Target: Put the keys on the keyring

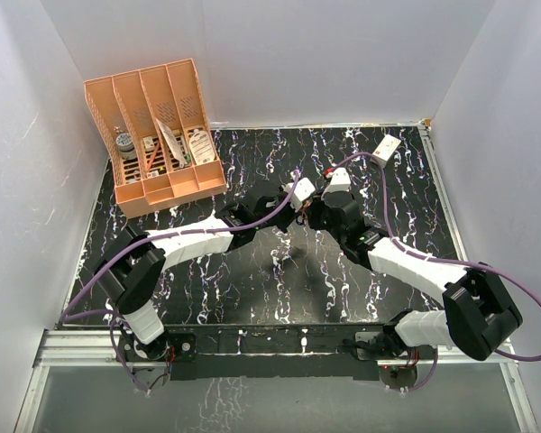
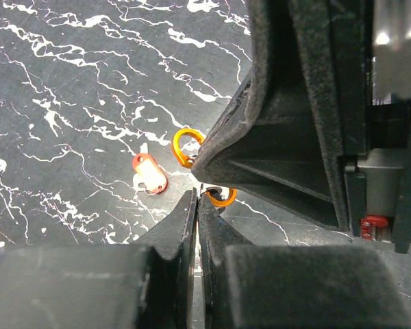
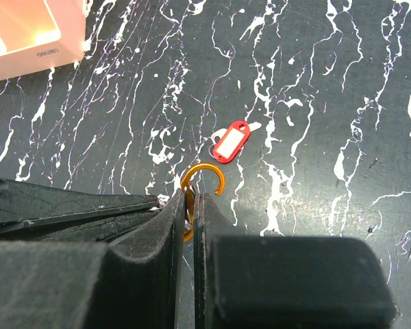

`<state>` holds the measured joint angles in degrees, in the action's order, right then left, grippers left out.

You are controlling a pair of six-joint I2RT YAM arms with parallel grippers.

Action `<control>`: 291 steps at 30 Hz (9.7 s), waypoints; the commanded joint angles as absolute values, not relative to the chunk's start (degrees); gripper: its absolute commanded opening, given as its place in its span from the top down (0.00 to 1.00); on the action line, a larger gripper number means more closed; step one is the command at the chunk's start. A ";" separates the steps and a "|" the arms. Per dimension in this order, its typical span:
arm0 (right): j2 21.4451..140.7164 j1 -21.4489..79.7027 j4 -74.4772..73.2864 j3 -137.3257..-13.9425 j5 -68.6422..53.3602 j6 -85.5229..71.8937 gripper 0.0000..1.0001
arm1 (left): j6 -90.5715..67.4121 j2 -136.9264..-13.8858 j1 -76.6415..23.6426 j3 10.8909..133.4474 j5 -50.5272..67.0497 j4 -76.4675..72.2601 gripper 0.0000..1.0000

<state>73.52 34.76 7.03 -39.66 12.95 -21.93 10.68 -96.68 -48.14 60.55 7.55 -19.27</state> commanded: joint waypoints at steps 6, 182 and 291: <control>72.40 34.98 8.77 -42.19 14.16 -21.29 1.00 | 12.81 -94.85 -48.60 60.67 8.84 -19.16 1.00; 51.46 34.31 14.36 -30.15 31.39 -28.74 1.00 | -32.07 -122.20 -39.73 80.75 4.26 -3.36 0.64; 65.39 33.91 31.06 -30.89 24.51 -17.92 1.00 | -40.73 -94.41 -39.07 70.20 16.68 -15.63 1.00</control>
<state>64.27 34.06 24.01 -31.57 23.75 -19.84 -38.44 -97.21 -39.16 68.29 16.29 -15.07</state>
